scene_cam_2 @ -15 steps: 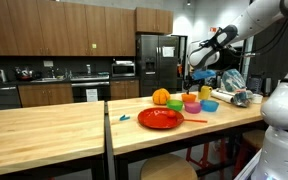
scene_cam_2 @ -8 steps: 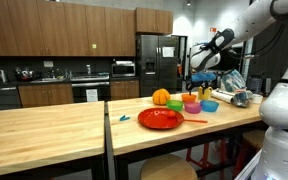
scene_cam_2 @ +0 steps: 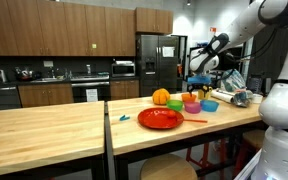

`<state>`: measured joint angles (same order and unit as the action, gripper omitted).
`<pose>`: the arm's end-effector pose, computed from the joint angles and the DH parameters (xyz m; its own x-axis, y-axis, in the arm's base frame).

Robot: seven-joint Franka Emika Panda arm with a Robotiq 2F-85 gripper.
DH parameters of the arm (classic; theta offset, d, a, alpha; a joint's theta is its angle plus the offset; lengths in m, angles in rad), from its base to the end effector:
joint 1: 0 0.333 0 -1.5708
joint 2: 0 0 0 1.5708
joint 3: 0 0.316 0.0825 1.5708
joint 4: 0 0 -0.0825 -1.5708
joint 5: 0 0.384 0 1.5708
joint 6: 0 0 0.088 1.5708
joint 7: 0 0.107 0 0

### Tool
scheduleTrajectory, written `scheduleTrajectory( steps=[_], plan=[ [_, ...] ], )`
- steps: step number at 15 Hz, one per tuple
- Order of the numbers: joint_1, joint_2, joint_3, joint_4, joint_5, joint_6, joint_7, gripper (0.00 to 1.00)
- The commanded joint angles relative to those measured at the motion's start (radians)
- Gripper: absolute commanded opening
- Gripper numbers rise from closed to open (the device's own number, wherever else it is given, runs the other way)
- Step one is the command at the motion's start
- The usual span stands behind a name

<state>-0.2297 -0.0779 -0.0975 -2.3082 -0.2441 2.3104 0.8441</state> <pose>0.4798 -0.1681 0.3850 0.5258 -0.8312 0.1805 -0.8500 -0.5217 0.0733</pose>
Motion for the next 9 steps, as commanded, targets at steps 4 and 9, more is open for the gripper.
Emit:
scheduleTrajectory(
  steps=[4,9],
  plan=[
    [0.011,0.062,-0.034,0.061,0.007,-0.009,0.191,1.00],
    [0.019,0.095,-0.048,0.074,0.007,-0.010,0.291,1.00]
  ],
)
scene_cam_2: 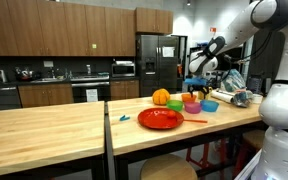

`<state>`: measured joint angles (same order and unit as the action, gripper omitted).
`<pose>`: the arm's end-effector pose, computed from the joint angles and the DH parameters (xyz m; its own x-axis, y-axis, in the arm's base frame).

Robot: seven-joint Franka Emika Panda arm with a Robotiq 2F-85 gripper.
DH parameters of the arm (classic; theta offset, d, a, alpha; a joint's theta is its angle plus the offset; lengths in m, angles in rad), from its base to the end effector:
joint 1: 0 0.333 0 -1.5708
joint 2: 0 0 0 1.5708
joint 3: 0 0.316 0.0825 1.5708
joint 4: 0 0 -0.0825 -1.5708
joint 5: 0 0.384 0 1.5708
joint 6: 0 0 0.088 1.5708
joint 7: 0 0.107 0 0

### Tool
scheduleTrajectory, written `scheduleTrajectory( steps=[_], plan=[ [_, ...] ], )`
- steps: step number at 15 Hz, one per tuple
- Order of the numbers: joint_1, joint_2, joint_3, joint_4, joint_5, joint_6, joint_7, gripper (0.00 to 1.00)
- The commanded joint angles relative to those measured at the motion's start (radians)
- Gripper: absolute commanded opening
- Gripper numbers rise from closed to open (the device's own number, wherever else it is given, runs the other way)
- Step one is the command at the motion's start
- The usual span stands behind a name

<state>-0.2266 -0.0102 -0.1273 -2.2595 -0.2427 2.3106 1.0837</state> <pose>0.4906 -0.1863 0.3720 0.2868 -0.9398 0.1857 -0.9580 -0.2831 0.0463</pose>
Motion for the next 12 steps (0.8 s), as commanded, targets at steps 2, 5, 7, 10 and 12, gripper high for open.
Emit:
scheduleTrajectory(
  steps=[2,5,7,10,12],
  plan=[
    [0.019,0.040,-0.024,0.029,0.023,-0.011,0.058,0.75],
    [0.023,0.052,-0.029,0.035,0.039,-0.012,0.063,0.61],
    [0.026,0.055,-0.031,0.037,0.050,-0.011,0.060,0.44],
    [0.029,0.055,-0.029,0.038,0.070,-0.007,0.046,0.21],
    [0.032,0.050,-0.028,0.035,0.081,-0.004,0.035,0.06]
  ],
)
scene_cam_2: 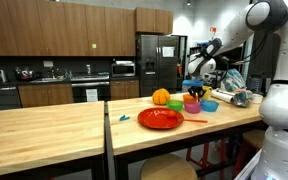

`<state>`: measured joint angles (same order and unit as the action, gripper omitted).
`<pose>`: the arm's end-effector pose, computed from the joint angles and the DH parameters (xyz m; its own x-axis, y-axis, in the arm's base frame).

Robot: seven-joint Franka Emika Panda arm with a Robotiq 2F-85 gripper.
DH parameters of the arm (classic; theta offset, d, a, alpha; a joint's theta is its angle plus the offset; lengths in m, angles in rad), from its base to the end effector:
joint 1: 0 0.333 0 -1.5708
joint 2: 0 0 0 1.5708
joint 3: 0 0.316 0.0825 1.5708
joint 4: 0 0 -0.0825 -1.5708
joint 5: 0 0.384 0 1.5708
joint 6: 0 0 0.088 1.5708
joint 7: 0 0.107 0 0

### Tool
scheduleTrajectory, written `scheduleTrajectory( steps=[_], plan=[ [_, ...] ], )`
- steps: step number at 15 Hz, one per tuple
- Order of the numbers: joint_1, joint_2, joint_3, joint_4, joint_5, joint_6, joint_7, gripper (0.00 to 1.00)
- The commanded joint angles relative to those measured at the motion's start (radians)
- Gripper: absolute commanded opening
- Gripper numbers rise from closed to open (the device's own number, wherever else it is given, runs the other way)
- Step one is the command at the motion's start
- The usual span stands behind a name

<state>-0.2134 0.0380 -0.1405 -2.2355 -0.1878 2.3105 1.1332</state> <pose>0.4987 -0.1880 0.3572 0.2071 -0.9674 0.1455 -0.9783 -0.2038 0.0376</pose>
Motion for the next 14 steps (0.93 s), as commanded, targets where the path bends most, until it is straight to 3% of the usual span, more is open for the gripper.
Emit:
scheduleTrajectory(
  steps=[1,5,14],
  plan=[
    [0.021,-0.001,-0.014,0.009,0.033,-0.001,-0.023,0.01],
    [0.027,-0.003,-0.013,0.005,0.065,0.000,-0.049,0.02],
    [0.047,-0.041,-0.004,-0.024,0.176,0.062,-0.234,0.01]
  ],
)
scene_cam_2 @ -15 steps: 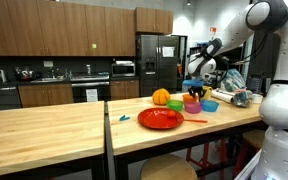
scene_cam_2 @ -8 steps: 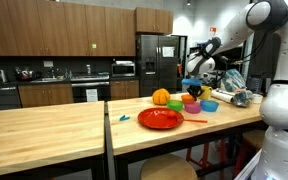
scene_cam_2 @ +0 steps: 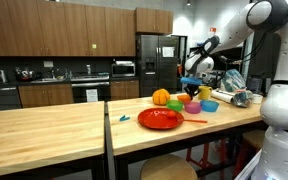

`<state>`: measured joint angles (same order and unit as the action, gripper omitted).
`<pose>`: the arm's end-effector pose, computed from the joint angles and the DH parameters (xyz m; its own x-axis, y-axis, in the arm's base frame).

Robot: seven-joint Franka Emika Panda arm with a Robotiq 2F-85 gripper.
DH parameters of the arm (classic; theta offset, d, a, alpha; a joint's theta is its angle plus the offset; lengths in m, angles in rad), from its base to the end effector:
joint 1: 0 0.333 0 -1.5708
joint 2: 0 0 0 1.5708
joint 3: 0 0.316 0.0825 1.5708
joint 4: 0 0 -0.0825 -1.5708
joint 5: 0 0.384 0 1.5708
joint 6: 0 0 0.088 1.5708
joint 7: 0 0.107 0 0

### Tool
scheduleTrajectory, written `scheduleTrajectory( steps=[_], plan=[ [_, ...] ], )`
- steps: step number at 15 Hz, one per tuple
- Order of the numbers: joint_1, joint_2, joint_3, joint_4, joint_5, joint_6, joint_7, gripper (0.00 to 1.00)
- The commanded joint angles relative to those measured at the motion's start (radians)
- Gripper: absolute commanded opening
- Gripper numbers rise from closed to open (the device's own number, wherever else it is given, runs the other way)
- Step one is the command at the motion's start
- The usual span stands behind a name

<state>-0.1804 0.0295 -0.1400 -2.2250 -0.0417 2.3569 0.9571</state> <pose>0.5125 -0.1704 0.3705 0.3122 -0.9459 0.0885 -0.9460 -0.3181 -0.0623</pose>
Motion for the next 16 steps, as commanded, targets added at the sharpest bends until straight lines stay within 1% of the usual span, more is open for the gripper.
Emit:
scheduleTrajectory(
  steps=[1,4,8,14,16],
  plan=[
    [0.016,-0.039,-0.004,-0.041,0.038,0.020,-0.072,0.01],
    [0.023,-0.063,-0.003,-0.060,0.052,0.038,-0.110,0.01],
    [0.030,-0.086,0.003,-0.069,0.033,0.046,-0.125,0.01],
    [0.040,-0.152,0.022,-0.072,-0.039,0.032,-0.139,0.01],
    [0.042,-0.181,0.032,-0.077,-0.046,0.022,-0.167,0.01]
  ],
)
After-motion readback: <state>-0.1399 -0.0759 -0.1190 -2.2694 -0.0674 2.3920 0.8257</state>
